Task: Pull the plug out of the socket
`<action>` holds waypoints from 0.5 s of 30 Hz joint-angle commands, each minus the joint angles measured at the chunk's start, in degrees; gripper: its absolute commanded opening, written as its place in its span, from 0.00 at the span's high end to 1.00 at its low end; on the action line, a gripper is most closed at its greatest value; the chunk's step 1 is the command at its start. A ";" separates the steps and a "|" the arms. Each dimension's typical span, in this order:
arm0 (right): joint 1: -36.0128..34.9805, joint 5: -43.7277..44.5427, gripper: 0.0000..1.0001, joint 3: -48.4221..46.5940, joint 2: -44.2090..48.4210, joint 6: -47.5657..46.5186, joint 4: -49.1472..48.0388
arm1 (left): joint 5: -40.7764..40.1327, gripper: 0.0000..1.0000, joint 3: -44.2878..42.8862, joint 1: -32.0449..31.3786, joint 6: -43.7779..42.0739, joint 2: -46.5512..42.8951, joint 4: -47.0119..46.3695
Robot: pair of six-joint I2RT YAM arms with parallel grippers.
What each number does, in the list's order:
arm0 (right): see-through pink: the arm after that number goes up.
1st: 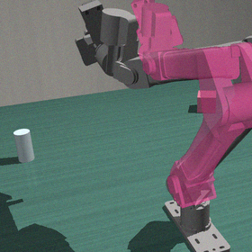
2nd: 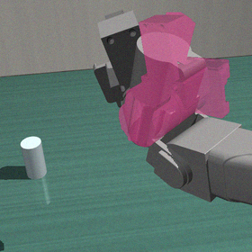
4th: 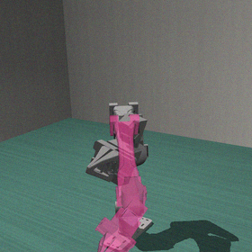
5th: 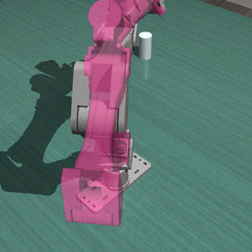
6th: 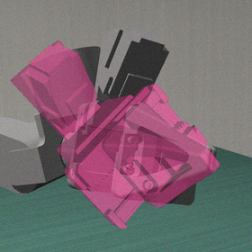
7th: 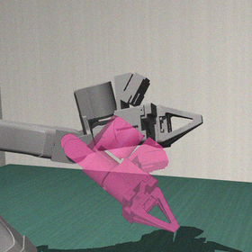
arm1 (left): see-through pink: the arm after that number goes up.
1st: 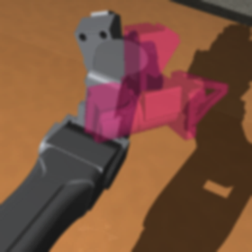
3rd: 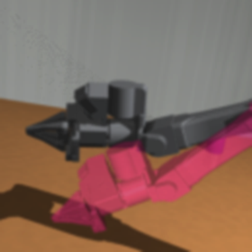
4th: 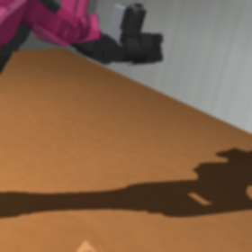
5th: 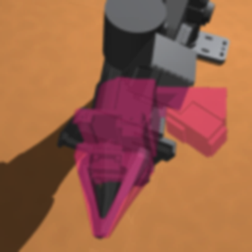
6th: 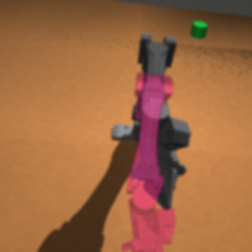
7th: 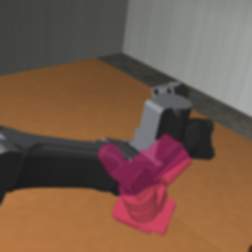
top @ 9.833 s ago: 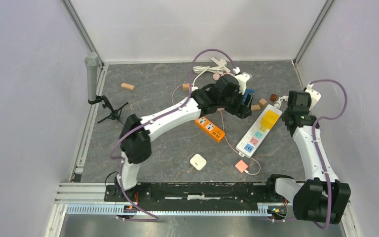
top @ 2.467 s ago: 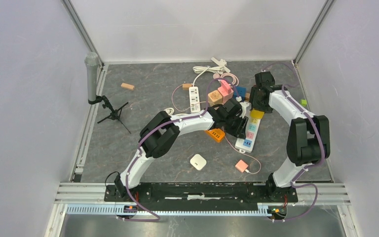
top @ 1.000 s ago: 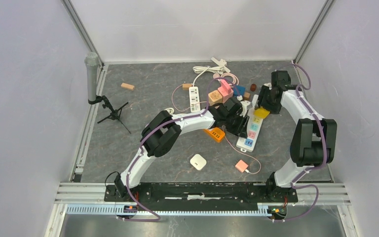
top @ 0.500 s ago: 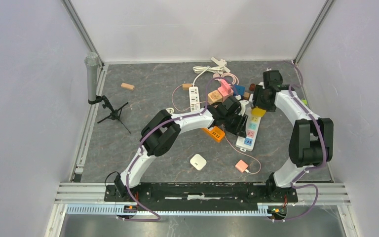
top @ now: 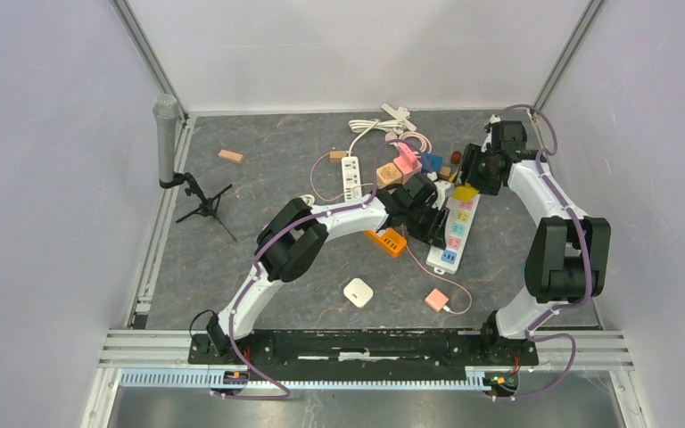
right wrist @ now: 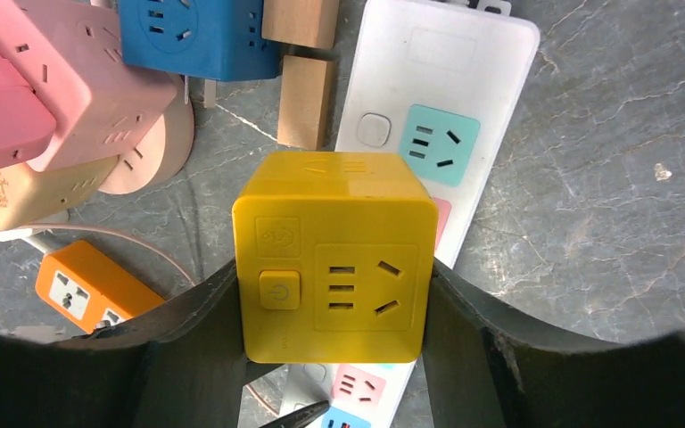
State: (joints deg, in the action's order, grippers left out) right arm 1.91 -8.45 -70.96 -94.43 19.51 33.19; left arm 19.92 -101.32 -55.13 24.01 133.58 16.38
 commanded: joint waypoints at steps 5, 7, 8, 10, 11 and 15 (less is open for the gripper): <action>1.24 12.35 1.00 -3.09 3.83 -1.47 0.81 | -6.86 0.53 3.68 -0.26 -7.07 6.97 17.53; 2.21 15.03 1.00 -3.04 4.79 -1.34 0.98 | -5.03 0.45 1.99 -0.32 -8.47 5.31 18.27; 2.66 16.50 1.00 -2.86 5.41 -1.27 1.08 | -3.87 0.42 0.32 -0.31 -9.20 4.59 18.69; 3.54 19.71 1.00 -2.45 6.51 -1.55 1.49 | -2.10 0.35 -4.18 -0.32 -10.84 3.09 20.15; 3.83 21.75 1.00 -1.66 7.10 -1.41 1.57 | -2.13 0.32 -7.14 -0.30 -11.36 2.30 21.03; 4.56 26.11 1.00 7.25 10.16 -1.33 -1.64 | -3.99 0.19 -14.83 -0.32 -11.95 -1.77 21.77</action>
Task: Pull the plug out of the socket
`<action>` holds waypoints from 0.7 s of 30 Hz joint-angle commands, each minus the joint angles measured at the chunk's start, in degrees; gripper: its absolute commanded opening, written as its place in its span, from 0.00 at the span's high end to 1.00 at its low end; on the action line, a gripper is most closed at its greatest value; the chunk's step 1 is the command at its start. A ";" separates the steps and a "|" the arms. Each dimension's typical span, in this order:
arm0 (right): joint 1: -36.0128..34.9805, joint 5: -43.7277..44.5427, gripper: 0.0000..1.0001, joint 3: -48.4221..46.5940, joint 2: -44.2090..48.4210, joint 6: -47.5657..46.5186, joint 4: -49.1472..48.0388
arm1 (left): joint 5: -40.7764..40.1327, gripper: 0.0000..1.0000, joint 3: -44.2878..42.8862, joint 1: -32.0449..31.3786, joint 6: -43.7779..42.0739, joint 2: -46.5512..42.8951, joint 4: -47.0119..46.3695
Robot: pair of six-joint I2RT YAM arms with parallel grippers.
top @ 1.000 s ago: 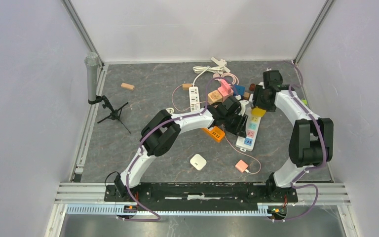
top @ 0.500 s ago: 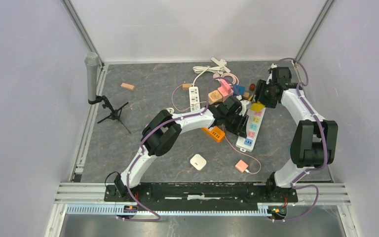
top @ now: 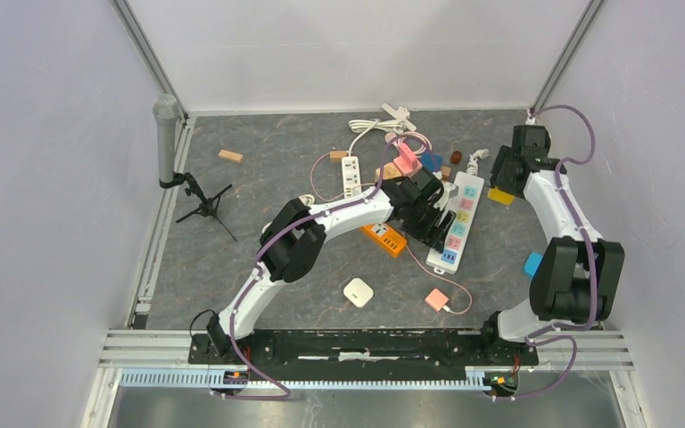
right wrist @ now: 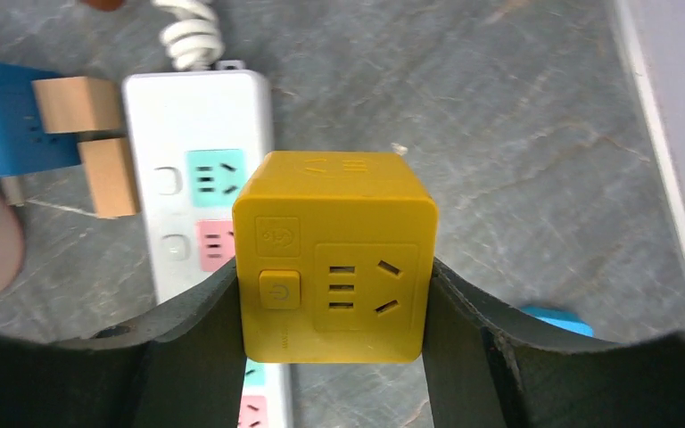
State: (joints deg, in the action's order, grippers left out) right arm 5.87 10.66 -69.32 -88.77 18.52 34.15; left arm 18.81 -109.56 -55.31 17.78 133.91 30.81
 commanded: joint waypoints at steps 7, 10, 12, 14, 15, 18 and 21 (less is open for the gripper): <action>2.18 2.13 0.96 10.69 4.28 -2.94 -5.86 | -9.21 0.10 -7.13 -0.14 -7.15 -12.12 6.50; 3.28 -1.53 0.93 10.92 3.66 -3.48 -5.73 | -14.67 0.09 -5.37 -0.15 -7.41 -16.76 6.46; 4.37 -3.98 0.89 11.63 3.76 -3.32 -6.45 | -19.95 0.08 -3.72 -0.08 -7.41 -19.72 6.46; 5.38 -7.07 0.79 12.23 3.46 -3.27 -7.20 | -25.05 0.06 -1.82 -0.09 -7.54 -22.60 6.46; 5.71 -7.96 0.74 12.28 3.08 -3.31 -7.18 | -27.31 0.04 -0.66 -0.13 -7.72 -24.27 6.39; 6.08 -9.37 0.56 12.27 1.41 -3.59 -6.24 | -31.94 0.01 2.77 -0.06 -8.00 -28.24 5.30; 6.18 -9.34 0.43 13.14 1.24 -3.72 -6.59 | -34.35 0.00 6.76 -0.05 -7.97 -32.20 3.50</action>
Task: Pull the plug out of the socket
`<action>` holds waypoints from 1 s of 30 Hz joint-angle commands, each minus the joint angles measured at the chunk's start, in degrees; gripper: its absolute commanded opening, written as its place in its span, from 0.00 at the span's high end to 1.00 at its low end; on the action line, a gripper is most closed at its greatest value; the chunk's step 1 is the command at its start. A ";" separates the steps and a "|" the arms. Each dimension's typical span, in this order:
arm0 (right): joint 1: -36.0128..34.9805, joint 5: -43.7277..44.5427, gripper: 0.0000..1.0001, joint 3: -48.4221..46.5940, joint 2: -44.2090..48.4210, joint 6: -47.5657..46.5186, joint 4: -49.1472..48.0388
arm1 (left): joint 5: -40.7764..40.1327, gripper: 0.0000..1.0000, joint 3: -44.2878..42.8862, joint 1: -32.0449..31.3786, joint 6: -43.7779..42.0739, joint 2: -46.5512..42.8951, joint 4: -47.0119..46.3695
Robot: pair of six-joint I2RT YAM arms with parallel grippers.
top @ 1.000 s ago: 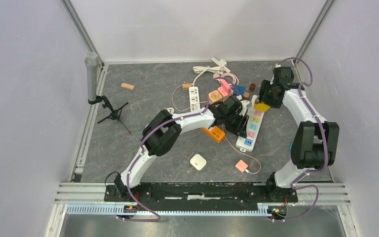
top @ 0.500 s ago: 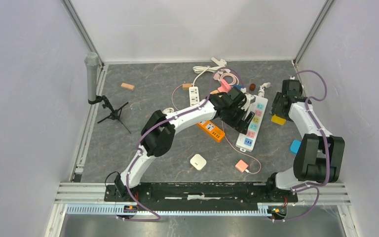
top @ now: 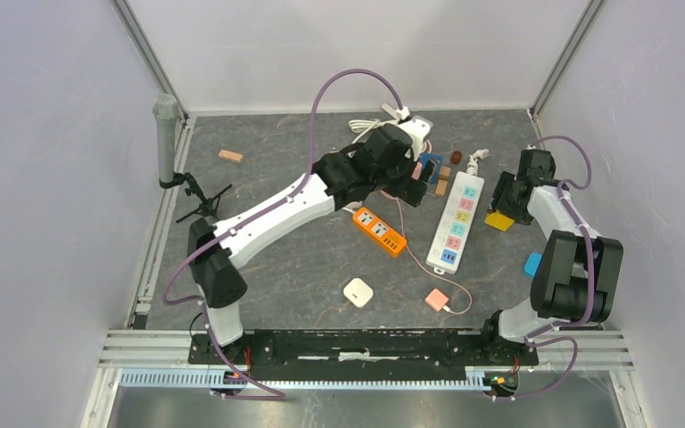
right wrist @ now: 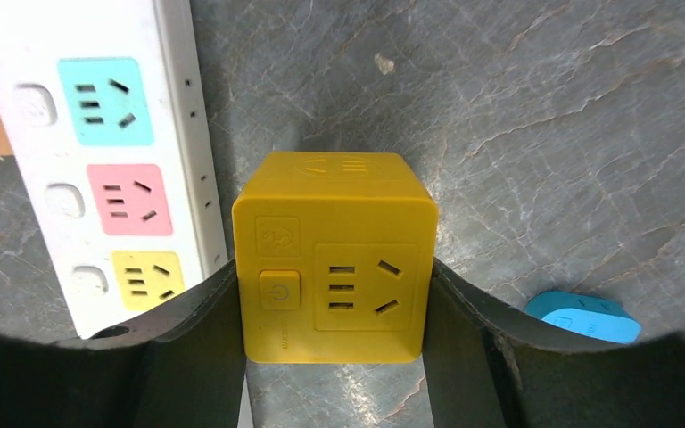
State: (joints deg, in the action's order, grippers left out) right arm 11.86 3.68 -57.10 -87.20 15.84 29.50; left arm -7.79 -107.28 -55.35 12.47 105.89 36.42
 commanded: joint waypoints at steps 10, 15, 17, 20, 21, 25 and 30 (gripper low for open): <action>0.49 1.76 0.03 -0.94 0.59 -2.28 -0.23 | -10.20 0.00 11.40 -0.01 0.91 -9.37 -5.27; 0.43 5.44 0.02 -1.65 4.16 -3.22 -1.13 | -9.18 0.00 10.42 0.25 2.85 -8.27 -5.31; 0.43 5.28 0.02 -1.41 5.76 -3.68 -2.30 | -8.88 0.00 9.85 0.74 3.79 -7.82 -5.22; 0.43 4.46 0.02 -1.18 7.62 -4.13 -3.46 | -7.85 0.00 8.97 2.17 5.63 -7.15 -4.81; 0.45 4.33 0.02 -1.10 8.12 -4.38 -3.73 | -7.58 0.00 8.70 2.69 6.20 -7.09 -4.55; -0.29 0.44 0.02 -0.91 11.07 -6.24 -6.77 | -6.44 0.00 8.36 5.49 8.51 -6.64 -4.00; -5.62 -12.78 0.02 -1.15 11.41 -8.09 -13.93 | -3.43 0.00 8.85 10.48 12.48 -5.54 -3.75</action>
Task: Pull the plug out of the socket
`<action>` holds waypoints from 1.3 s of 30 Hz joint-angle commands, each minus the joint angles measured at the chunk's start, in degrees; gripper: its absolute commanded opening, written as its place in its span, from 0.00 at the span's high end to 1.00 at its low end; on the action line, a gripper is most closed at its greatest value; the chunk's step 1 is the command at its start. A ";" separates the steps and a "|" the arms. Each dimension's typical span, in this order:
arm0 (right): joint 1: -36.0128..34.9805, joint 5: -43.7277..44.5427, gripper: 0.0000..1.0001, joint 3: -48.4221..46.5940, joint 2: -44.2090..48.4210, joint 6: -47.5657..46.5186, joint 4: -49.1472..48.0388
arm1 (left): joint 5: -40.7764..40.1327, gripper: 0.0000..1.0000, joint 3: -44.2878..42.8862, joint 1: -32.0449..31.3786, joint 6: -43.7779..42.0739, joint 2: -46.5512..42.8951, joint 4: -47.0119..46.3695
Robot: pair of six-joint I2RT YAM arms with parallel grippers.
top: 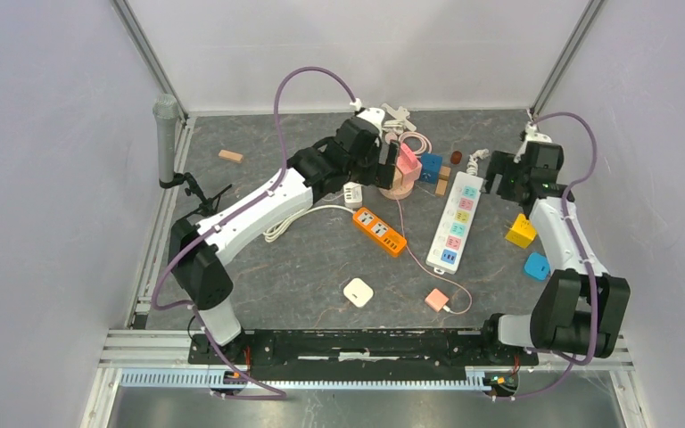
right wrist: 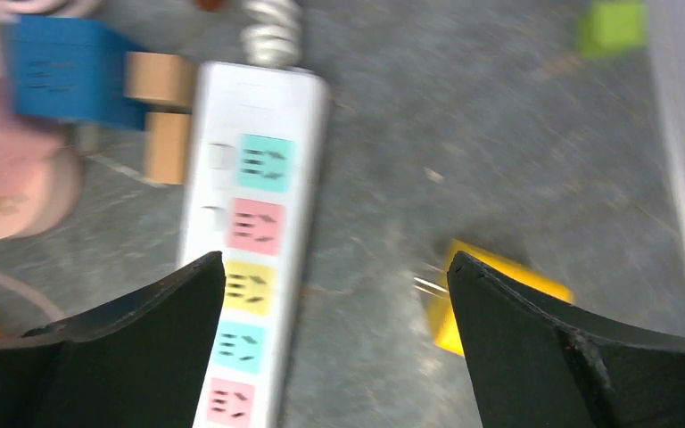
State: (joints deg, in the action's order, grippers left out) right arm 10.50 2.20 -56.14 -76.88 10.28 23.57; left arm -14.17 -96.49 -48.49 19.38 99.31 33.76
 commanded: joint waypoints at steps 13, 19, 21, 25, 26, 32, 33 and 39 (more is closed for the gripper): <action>-26.33 -9.39 0.07 -7.41 -8.88 -1.93 -26.02 | 17.52 0.00 -6.53 13.78 8.56 9.54 -0.55; -28.92 1.52 0.21 -13.48 -16.14 -2.72 -24.36 | 21.45 0.00 -8.47 14.89 7.82 11.73 -0.74; -28.96 -0.35 0.22 -16.47 -18.70 -4.33 -23.75 | 22.48 0.00 -8.40 15.17 7.15 11.99 -1.42; -28.84 -4.16 0.23 -24.08 -24.28 -6.13 -15.06 | 21.22 0.00 -8.81 16.07 5.54 12.43 -1.72; -28.87 -5.07 0.23 -25.92 -25.91 -6.68 -13.18 | 21.39 0.00 -8.81 16.45 5.43 12.53 -1.85; -28.87 -6.47 0.32 -29.09 -29.55 -6.80 -8.04 | 25.58 0.01 -8.72 17.68 4.43 14.20 -1.62; -28.87 -6.50 0.34 -28.76 -29.42 -6.88 -7.93 | 26.17 0.01 -8.67 17.73 4.98 14.40 -1.51; -28.85 -6.48 0.68 -27.19 -29.15 -7.20 -8.73 | 30.22 0.04 -8.92 17.46 10.91 17.28 -2.33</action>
State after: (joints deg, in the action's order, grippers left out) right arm -18.28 -3.92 -83.00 -106.24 3.64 15.35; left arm 11.68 -103.33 -30.63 26.17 114.72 33.28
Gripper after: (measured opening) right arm 0.423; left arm 0.970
